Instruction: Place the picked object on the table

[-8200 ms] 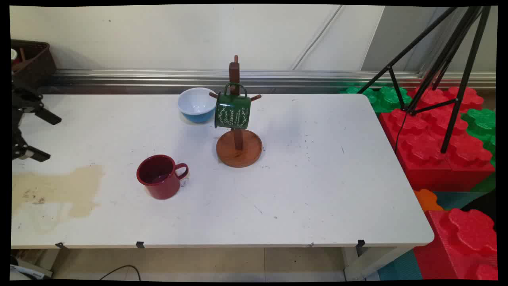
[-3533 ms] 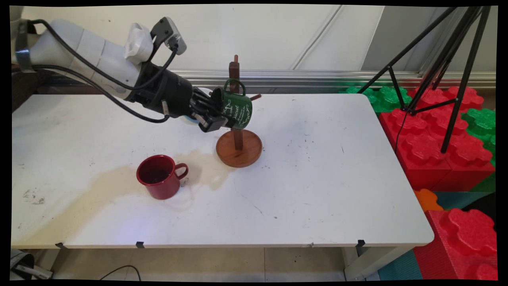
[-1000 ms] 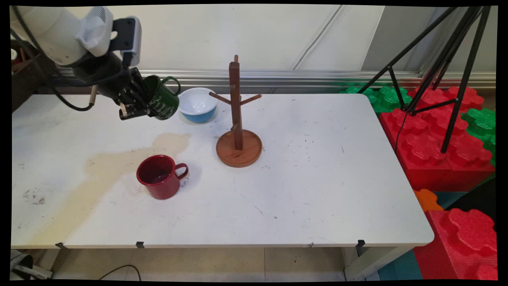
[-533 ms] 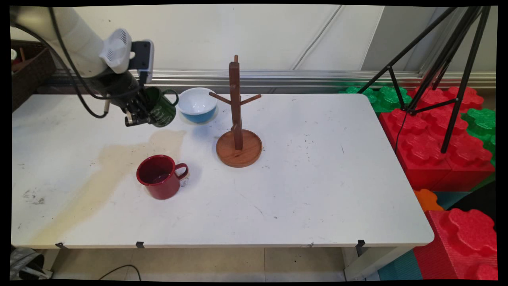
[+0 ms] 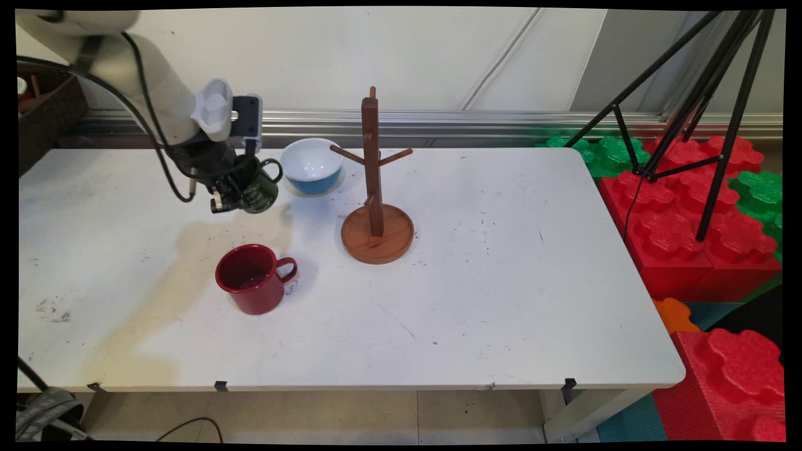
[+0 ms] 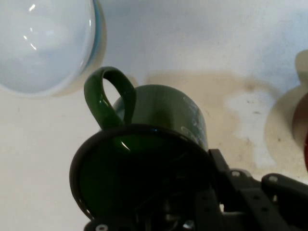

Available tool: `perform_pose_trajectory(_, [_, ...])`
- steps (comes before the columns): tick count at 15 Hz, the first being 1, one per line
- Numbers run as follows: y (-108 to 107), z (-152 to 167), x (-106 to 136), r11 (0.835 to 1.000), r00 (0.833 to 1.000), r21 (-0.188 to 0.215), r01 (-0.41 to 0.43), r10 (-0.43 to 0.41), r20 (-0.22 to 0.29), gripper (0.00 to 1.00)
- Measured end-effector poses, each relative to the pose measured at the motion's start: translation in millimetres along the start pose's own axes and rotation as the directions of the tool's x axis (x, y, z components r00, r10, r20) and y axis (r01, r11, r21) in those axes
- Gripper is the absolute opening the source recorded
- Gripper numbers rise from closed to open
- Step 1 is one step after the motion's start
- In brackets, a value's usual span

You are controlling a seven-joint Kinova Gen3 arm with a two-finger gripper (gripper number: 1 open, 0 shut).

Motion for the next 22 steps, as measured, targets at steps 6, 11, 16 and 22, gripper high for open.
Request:
perform_pose_trajectory(6, [-4,31,11,1.000,0.999,-0.026,0.017,-0.016,0.034,0.00])
perform_pose_trajectory(11, [-9,51,18,0.999,0.998,-0.036,0.013,-0.011,0.054,0.00])
perform_pose_trajectory(16, [-11,68,26,0.999,0.997,-0.041,0.012,-0.008,0.075,0.00])
perform_pose_trajectory(22, [-10,81,32,0.999,0.996,-0.052,0.006,-0.001,0.093,0.00])
